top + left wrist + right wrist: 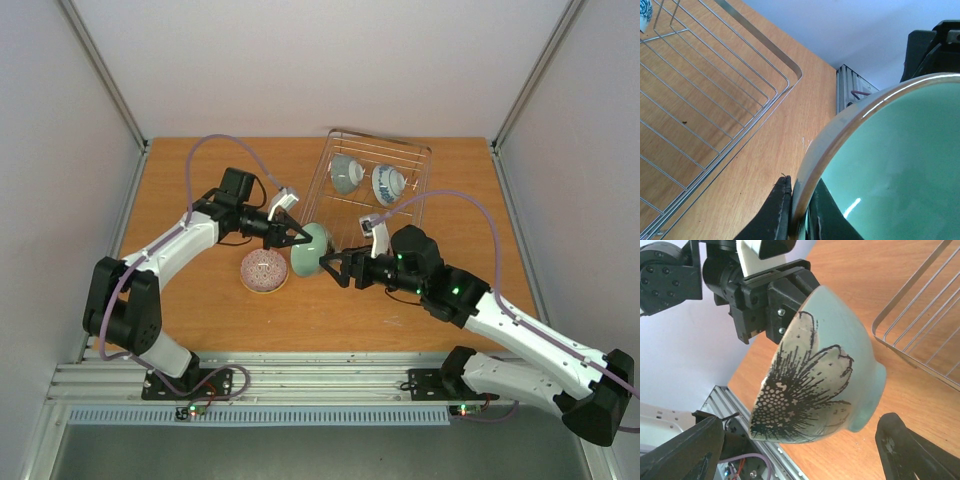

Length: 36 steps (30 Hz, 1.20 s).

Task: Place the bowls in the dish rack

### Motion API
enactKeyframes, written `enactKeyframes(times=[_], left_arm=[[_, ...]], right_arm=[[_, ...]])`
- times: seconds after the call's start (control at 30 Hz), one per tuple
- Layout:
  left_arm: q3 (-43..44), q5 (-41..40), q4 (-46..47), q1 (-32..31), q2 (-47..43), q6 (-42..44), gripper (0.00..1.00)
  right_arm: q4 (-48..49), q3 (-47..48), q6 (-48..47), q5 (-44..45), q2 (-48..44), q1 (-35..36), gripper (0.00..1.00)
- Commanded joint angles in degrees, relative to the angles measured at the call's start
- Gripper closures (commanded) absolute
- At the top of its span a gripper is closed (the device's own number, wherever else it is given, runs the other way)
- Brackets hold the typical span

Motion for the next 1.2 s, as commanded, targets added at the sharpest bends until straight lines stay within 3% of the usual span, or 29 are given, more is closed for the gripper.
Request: enactKeyframes(times=[0.0, 0.13, 0.83, 0.97, 1.03, 1.17], left_arm=[[1.4, 4.2, 1.2, -0.1, 0.8, -0.2, 1.00], [1.3, 4.0, 1.2, 0.0, 0.5, -0.2, 1.00], [0.9, 6.7, 1.5, 0.0, -0.7, 0.1, 1.00], [0.7, 6.8, 1.7, 0.0, -0.9, 0.0, 1.00], [0.7, 6.7, 1.7, 0.0, -0.8, -0.2, 1.00], [0.7, 6.8, 1.8, 0.0, -0.7, -0.3, 1.00]], right_arm=[[-1.7, 1.2, 0.0, 1.4, 0.8, 0.0, 0.15], [-0.6, 1.0, 0.5, 1.9, 3.3, 0.0, 0.01], [17.2, -5.6, 5.4, -3.6, 5.2, 0.0, 0.02], [20.4, -6.3, 6.0, -5.2, 5.3, 0.0, 0.11], [21.7, -6.7, 6.1, -6.1, 5.2, 0.0, 0.22], [22.9, -6.9, 5.9, -7.0, 4.9, 0.0, 0.57]])
